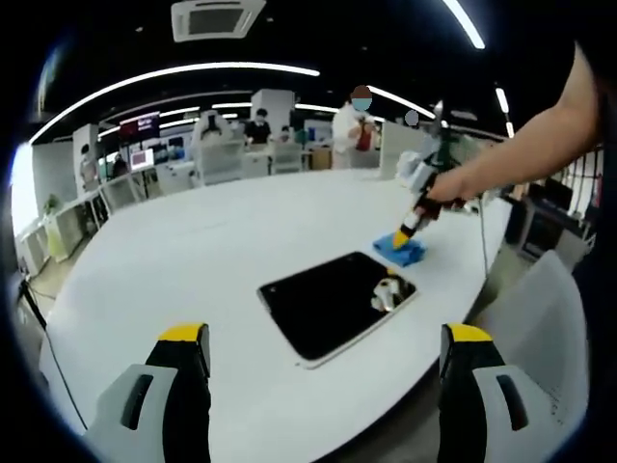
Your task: Wipe the mirror surface with the cleaning cloth until all visible marks leave the cleaned area.
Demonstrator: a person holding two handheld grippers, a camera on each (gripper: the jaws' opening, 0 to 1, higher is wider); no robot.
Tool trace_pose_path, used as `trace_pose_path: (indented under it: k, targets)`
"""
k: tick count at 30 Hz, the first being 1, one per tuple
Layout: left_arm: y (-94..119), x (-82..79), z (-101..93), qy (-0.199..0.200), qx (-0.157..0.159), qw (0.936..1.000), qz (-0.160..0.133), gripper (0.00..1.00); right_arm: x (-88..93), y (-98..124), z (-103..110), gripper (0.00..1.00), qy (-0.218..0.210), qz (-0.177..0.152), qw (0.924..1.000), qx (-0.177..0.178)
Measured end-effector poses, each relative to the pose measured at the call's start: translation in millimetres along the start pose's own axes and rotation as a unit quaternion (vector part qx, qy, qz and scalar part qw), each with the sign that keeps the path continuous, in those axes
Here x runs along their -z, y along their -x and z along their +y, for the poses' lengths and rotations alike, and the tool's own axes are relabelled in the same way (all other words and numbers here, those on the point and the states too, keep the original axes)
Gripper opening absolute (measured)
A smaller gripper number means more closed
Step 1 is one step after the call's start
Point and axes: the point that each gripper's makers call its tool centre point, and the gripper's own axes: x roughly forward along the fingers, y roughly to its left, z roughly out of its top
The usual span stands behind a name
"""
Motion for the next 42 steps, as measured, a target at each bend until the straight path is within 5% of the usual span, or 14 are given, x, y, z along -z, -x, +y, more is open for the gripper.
trace_pose_path:
  k: [2,4,10,24,28,34,39,42]
  targets:
    - [0,-2.7,-1.9,-0.004,0.004,1.0,-0.006,1.0,0.4,-1,-9,0.23,0.023,0.0,0.9994,0.025]
    - [0,-1.1,-2.0,-0.005,0.006,1.0,-0.004,1.0,-0.6,-4,-7,0.2,-0.012,0.0,0.9999,0.013]
    - [-2,0.0,0.7,-0.008,0.008,0.9999,0.0,1.0,-4.7,-7,-4,0.03,-0.029,0.002,0.9996,0.003]
    - [-4,-2.2,2.9,-0.009,0.01,0.9999,-0.003,1.0,-6.8,2,-1,0.07,-0.004,-0.004,0.9996,-0.026]
    - [-7,-3.6,3.7,-0.014,0.011,0.9998,0.0,1.0,-7.5,-4,4,0.17,-0.013,0.0,0.9993,-0.035]
    - [-8,-1.2,5.5,-0.015,0.008,0.9999,0.004,1.0,-10.7,-8,5,0.03,0.019,0.001,0.9998,-0.01]
    - [-10,3.7,7.5,-0.001,0.013,0.9997,0.018,1.0,-11.6,-9,3,0.01,-0.022,0.012,0.9995,-0.018]
    - [-11,6.1,5.5,-0.001,0.02,0.9995,0.023,1.0,-11.7,-8,4,0.01,-0.102,0.006,0.9938,-0.043]
